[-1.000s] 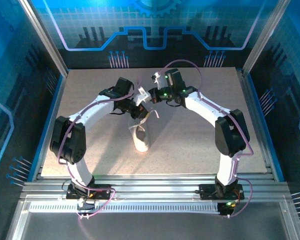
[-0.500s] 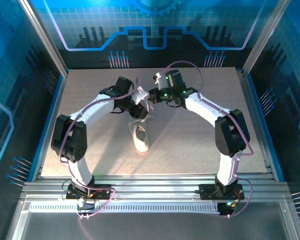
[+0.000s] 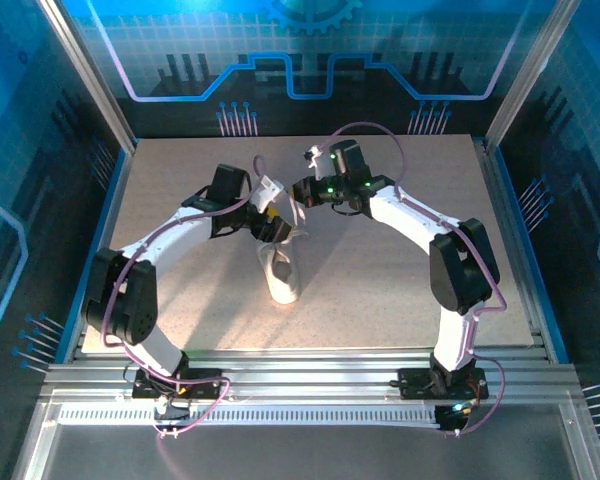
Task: Tie the shoes
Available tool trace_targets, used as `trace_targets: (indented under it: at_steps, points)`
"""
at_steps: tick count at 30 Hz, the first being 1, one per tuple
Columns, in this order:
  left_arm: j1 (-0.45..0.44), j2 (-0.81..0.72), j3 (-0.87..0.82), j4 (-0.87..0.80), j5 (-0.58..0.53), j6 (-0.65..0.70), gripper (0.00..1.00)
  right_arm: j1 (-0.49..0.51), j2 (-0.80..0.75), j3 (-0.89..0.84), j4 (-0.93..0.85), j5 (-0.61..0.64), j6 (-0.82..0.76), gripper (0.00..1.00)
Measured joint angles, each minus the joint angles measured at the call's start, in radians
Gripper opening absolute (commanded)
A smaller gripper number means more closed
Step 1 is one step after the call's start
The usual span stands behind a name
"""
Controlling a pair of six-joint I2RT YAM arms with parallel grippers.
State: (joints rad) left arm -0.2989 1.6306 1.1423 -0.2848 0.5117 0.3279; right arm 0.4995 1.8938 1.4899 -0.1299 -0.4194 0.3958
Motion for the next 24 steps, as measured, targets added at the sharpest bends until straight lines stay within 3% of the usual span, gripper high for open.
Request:
trace_targets:
  at_steps: [8, 14, 21, 24]
  points:
    - [-0.025, 0.069, -0.025, 0.07, 0.005, -0.094, 0.63, 0.001, -0.005, 0.0, 0.001, 0.0, 0.0, 0.0]
    - [-0.027, 0.091, -0.034, 0.092, 0.01, -0.137, 0.46, 0.005, -0.005, 0.0, 0.002, 0.0, 0.0, 0.0]
    - [-0.027, 0.098, -0.037, 0.111, 0.018, -0.17, 0.45, 0.004, -0.005, -0.002, 0.013, 0.01, 0.001, 0.0]
    - [-0.027, 0.1, -0.048, 0.123, 0.019, -0.181, 0.4, 0.004, -0.005, -0.004, 0.017, 0.016, 0.002, 0.0]
